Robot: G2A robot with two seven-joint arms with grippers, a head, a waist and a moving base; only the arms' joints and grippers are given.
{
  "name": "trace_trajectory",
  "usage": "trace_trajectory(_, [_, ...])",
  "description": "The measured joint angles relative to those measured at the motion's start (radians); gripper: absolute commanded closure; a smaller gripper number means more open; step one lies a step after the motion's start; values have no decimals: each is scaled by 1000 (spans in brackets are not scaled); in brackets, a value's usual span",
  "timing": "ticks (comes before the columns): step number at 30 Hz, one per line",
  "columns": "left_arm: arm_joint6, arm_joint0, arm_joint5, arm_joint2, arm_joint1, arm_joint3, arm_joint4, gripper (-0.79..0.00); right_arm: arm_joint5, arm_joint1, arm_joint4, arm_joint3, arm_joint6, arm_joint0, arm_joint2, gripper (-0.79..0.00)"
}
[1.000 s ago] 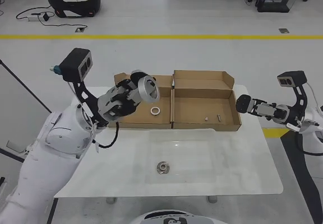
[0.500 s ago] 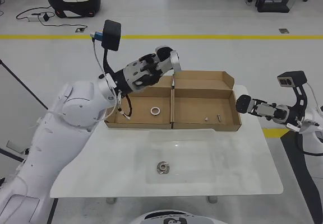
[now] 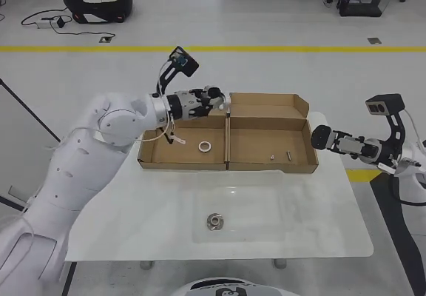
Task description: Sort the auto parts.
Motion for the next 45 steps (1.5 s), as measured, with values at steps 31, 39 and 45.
trace_trajectory(31, [-312,-232,430,345,-144,282,419,0,0,0,0,0,0,0,0,-785])
trace_trajectory(39, [-339,-236,407,390,-178,386,446,0,0,0,0,0,0,0,0,-785])
trace_trajectory(45, [-370,-236,391,426,-207,458,470,0,0,0,0,0,0,0,0,-785])
